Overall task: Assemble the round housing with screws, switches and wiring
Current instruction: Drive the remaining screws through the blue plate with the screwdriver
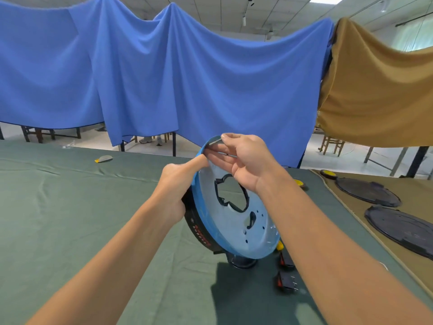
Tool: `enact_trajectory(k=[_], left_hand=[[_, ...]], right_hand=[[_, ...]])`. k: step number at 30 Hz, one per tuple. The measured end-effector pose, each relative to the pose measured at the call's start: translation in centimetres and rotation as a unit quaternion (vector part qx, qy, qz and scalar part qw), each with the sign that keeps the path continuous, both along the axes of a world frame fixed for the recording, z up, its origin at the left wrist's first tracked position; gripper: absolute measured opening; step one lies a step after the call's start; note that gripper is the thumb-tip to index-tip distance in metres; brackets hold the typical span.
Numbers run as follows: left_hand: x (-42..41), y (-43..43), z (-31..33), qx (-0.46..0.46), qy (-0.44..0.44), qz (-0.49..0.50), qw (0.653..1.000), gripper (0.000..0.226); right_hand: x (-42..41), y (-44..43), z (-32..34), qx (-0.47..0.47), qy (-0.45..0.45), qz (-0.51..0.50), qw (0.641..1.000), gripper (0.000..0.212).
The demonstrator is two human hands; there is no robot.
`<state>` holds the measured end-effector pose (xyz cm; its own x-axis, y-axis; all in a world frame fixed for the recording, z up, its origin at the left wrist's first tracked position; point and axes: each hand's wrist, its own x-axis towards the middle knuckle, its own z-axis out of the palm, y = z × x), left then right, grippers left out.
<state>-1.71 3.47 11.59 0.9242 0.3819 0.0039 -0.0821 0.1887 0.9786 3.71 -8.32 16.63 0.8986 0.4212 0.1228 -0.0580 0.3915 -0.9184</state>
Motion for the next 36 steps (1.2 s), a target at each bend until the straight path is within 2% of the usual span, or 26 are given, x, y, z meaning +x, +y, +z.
enact_trajectory(k=[5, 8, 10, 14, 21, 24, 26, 28, 31, 36], left_hand=[[0.8, 1.9, -2.2, -0.050, 0.037, -0.024, 0.998, 0.033], [1.6, 3.5, -3.3, -0.092, 0.069, -0.036, 0.993, 0.024], [2.2, 4.5, -4.0, -0.124, 0.099, -0.048, 0.986, 0.026], [3.4, 6.2, -6.2, -0.174, 0.147, -0.079, 0.970, 0.043], [4.9, 8.0, -9.2, -0.204, 0.148, -0.146, 0.957, 0.068], [5.6, 8.6, -10.1, -0.250, 0.155, -0.174, 0.940, 0.078], [6.0, 8.7, -10.6, -0.266, 0.153, -0.181, 0.934, 0.068], [6.3, 8.8, -10.9, -0.259, 0.159, -0.182, 0.935, 0.064], [6.6, 9.0, -11.1, -0.241, 0.166, -0.184, 0.938, 0.078], [6.7, 9.9, -11.4, -0.230, 0.161, -0.198, 0.939, 0.068]], right_hand=[[1.6, 0.8, -2.8, -0.081, -0.002, -0.008, 0.997, 0.011], [2.9, 1.2, -4.0, -0.123, -0.016, -0.049, 0.991, 0.005], [3.8, 1.5, -4.5, -0.172, -0.051, -0.078, 0.981, 0.003], [5.1, 2.1, -5.6, -0.304, -0.161, -0.100, 0.934, 0.004], [6.3, 3.7, -7.0, -0.421, -0.256, -0.088, 0.866, 0.004], [6.5, 4.5, -7.7, -0.453, -0.293, -0.080, 0.838, 0.004], [6.6, 5.1, -8.0, -0.464, -0.310, -0.074, 0.827, 0.004], [6.7, 5.7, -8.3, -0.467, -0.328, -0.075, 0.818, 0.004], [6.8, 6.5, -8.5, -0.462, -0.352, -0.083, 0.810, 0.004], [6.9, 7.6, -9.0, -0.478, -0.382, -0.071, 0.788, 0.003]])
